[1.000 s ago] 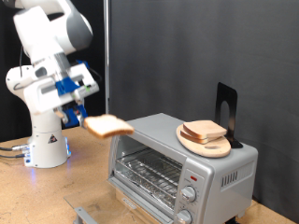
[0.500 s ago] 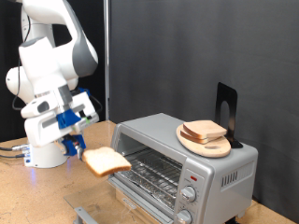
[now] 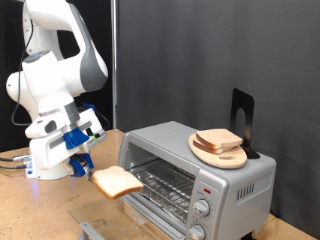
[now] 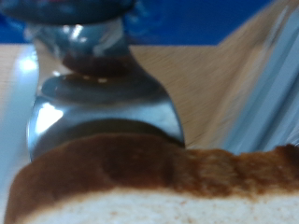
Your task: Make a piece of toast with the oven
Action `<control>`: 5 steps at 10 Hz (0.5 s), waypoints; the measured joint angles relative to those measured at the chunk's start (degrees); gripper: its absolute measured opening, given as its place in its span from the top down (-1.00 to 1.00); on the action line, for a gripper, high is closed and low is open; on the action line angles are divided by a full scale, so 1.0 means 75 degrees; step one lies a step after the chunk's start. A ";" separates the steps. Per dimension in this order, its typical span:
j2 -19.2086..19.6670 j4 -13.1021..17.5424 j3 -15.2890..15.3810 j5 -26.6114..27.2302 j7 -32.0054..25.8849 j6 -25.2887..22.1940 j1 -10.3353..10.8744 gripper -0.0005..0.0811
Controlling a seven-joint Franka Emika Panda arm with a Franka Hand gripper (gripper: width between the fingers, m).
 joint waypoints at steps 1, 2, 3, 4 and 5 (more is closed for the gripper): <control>0.0047 0.0208 -0.0093 -0.0119 -0.0731 -0.0581 0.0000 0.04; 0.0200 0.0439 -0.0130 -0.0362 -0.1180 -0.0919 -0.0012 0.04; 0.0425 0.0670 -0.0146 -0.0489 -0.1500 -0.0977 -0.0018 0.04; 0.0681 0.0896 -0.0179 -0.0536 -0.1710 -0.0958 -0.0039 0.04; 0.0933 0.1091 -0.0206 -0.0546 -0.1750 -0.0788 -0.0081 0.04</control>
